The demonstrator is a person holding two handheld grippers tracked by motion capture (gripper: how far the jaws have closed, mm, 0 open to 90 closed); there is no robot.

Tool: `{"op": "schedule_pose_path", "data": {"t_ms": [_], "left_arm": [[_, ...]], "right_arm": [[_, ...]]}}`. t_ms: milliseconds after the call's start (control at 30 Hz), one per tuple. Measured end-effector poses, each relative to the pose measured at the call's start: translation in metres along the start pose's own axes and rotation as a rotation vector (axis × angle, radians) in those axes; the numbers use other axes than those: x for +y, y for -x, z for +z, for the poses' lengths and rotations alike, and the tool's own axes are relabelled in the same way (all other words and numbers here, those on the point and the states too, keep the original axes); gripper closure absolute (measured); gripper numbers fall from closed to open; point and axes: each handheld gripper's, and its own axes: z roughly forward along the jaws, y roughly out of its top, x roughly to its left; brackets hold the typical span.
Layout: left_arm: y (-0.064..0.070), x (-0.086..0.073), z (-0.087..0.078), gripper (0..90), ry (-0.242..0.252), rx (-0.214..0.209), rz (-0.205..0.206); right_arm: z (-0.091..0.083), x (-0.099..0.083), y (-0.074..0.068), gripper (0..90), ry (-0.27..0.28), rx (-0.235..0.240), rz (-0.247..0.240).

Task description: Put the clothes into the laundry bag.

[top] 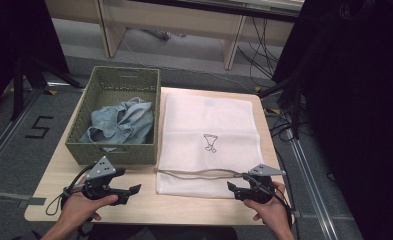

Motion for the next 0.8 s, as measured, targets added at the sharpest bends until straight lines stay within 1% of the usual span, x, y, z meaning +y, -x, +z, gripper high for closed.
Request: {"op": "schedule_pose_path", "data": {"t_ms": [33, 67, 100, 133, 167, 200, 233, 267, 300, 333, 367, 400, 433, 467, 500, 533, 567, 600, 633, 667, 733, 767, 800], "left_arm": [[0.0002, 0.0002, 0.0001, 19.9, 0.001, -0.001, 0.004], [0.0002, 0.0002, 0.0001, 19.9, 0.001, -0.001, 0.004], [0.0011, 0.0002, 0.0011, 19.9, 0.002, -0.001, 0.017], [0.0011, 0.0002, 0.0011, 20.0, 0.002, -0.001, 0.017], [0.0015, 0.0002, 0.0007, 20.0, -0.011, 0.009, 0.027], [0.0016, 0.0, 0.0008, 20.0, -0.014, 0.006, 0.026], [0.0018, 0.0, 0.001, 20.0, -0.008, 0.007, 0.025], [0.0017, 0.0001, 0.0008, 20.0, -0.013, 0.007, 0.028], [0.0015, -0.0001, 0.0009, 20.0, -0.015, 0.009, 0.032], [0.0015, -0.0001, 0.0009, 20.0, -0.015, 0.009, 0.032], [0.0013, -0.0002, 0.0008, 20.0, -0.016, 0.01, 0.031], [0.0011, -0.0001, 0.0005, 20.0, -0.017, 0.008, 0.03], [0.0014, 0.0002, 0.0004, 20.0, -0.017, 0.012, 0.032], [0.0015, 0.0002, 0.0007, 20.0, -0.016, 0.009, 0.033], [0.0019, -0.0002, 0.0014, 20.0, -0.012, 0.012, 0.037], [0.0017, -0.0001, 0.0013, 20.0, -0.016, 0.012, 0.045], [0.0019, -0.0003, 0.0014, 20.0, -0.014, 0.012, 0.04], [0.0011, 0.0004, 0.0006, 20.0, -0.027, 0.006, 0.053], [0.0011, 0.0004, 0.0006, 20.0, -0.027, 0.006, 0.053], [0.0019, 0.0003, 0.0017, 20.0, -0.016, 0.003, 0.047], [0.002, 0.0, 0.0015, 20.0, -0.019, 0.008, 0.047], [0.0019, 0.0004, 0.0014, 20.0, -0.019, 0.002, 0.047], [0.0018, 0.0005, 0.0016, 20.0, -0.018, 0.003, 0.05]], "right_arm": [[0.001, 0.0003, 0.0007, 31.7, 0.004, 0.012, -0.015], [0.001, 0.0003, 0.0007, 31.7, 0.004, 0.012, -0.015], [0.0001, 0.0, 0.0003, 31.8, -0.011, -0.002, -0.014], [0.0001, 0.0, 0.0003, 31.8, -0.011, -0.002, -0.014], [0.001, 0.0003, 0.0002, 31.8, -0.001, -0.007, -0.013], [0.0019, -0.0001, 0.002, 31.8, 0.012, -0.021, -0.047], [0.003, 0.0, 0.0035, 31.7, 0.018, -0.023, -0.065], [0.0027, 0.0003, 0.0034, 31.7, -0.01, -0.009, -0.059], [0.0023, 0.0006, 0.0039, 31.7, -0.007, -0.028, -0.074], [0.0025, 0.0007, 0.0018, 31.8, -0.007, -0.03, -0.054], [0.0025, 0.0007, 0.0018, 31.8, -0.007, -0.03, -0.054], [0.0016, 0.0016, 0.0001, 31.8, -0.018, -0.027, -0.029], [0.0021, 0.0016, -0.0007, 31.8, -0.02, -0.019, -0.02], [0.0032, 0.0013, 0.0009, 31.7, -0.024, -0.019, -0.051], [0.0032, 0.0013, 0.0009, 31.7, -0.024, -0.019, -0.051], [0.0018, 0.0015, -0.0004, 31.8, -0.036, -0.032, -0.033], [0.0042, 0.0014, 0.0034, 31.7, -0.007, -0.024, -0.076], [0.0021, 0.0013, -0.0003, 31.8, -0.035, -0.034, -0.034], [0.0021, 0.0013, -0.0003, 31.8, -0.035, -0.034, -0.034], [0.0024, 0.0016, -0.0004, 31.7, -0.032, -0.035, -0.032], [0.0024, 0.0018, -0.0007, 31.7, -0.028, -0.039, -0.028], [0.003, 0.0017, -0.0002, 31.7, -0.023, -0.042, -0.048], [0.0039, 0.0015, 0.0001, 31.7, -0.025, -0.037, -0.055]]}}
